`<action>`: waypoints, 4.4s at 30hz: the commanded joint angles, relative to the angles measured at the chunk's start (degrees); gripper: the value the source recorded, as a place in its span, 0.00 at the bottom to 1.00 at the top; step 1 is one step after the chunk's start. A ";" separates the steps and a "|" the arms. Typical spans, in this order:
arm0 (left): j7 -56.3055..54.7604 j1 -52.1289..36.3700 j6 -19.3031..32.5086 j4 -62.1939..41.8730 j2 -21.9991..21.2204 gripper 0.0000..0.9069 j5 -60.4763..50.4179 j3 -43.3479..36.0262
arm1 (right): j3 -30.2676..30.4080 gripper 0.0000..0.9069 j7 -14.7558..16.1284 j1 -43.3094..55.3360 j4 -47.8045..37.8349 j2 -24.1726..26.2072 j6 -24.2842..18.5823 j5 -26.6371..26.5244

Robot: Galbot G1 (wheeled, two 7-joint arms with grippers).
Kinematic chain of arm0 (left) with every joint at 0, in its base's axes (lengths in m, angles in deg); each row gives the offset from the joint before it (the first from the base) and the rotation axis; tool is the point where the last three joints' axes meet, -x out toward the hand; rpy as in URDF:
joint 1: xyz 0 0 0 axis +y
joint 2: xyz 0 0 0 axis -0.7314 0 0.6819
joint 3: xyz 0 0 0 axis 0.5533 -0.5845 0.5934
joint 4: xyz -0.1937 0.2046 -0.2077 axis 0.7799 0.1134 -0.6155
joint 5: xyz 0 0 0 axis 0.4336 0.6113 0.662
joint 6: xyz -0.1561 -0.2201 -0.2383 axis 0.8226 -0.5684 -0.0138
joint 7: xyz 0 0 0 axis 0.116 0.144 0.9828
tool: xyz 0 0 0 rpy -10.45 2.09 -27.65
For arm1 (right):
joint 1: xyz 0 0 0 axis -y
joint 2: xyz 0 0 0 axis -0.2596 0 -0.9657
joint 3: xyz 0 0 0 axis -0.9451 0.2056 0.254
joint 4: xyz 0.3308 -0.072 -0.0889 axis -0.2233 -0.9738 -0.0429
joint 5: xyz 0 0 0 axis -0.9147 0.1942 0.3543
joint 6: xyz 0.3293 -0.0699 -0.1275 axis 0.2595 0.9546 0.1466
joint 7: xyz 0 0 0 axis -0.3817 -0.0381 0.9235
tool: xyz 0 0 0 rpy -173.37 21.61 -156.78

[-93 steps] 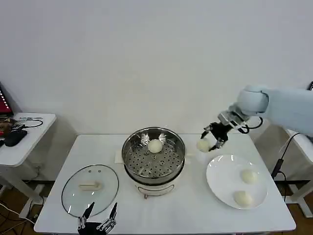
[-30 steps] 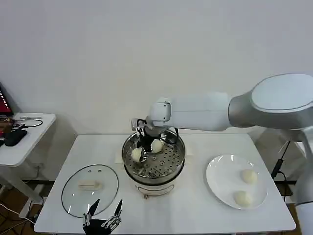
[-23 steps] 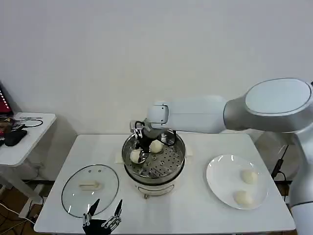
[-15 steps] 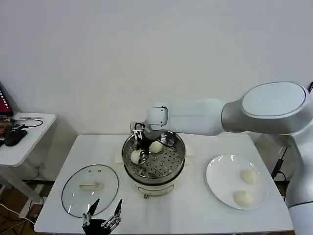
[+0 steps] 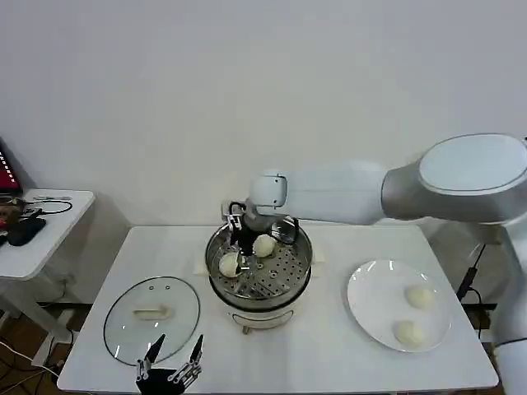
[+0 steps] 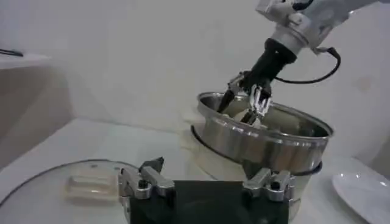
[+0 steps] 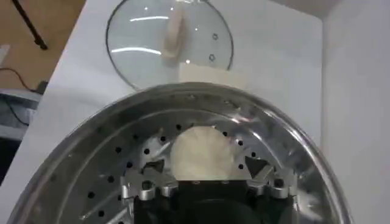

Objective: Take steamed baozi put them in steamer then cover it.

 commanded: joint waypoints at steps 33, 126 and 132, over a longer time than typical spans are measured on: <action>0.10 0.36 -0.06 -0.38 -1.33 1.00 0.20 1.88 | 16.57 1.00 13.21 18.40 25.35 46.82 -9.61 28.36; -0.13 0.09 -1.90 -0.85 -2.07 1.00 0.39 2.18 | -6.11 0.68 16.98 -19.76 7.45 51.73 -13.25 39.76; -0.16 0.13 -1.92 -0.75 -2.14 1.00 0.35 2.16 | -6.90 0.67 16.88 -20.35 7.50 51.94 -13.26 39.74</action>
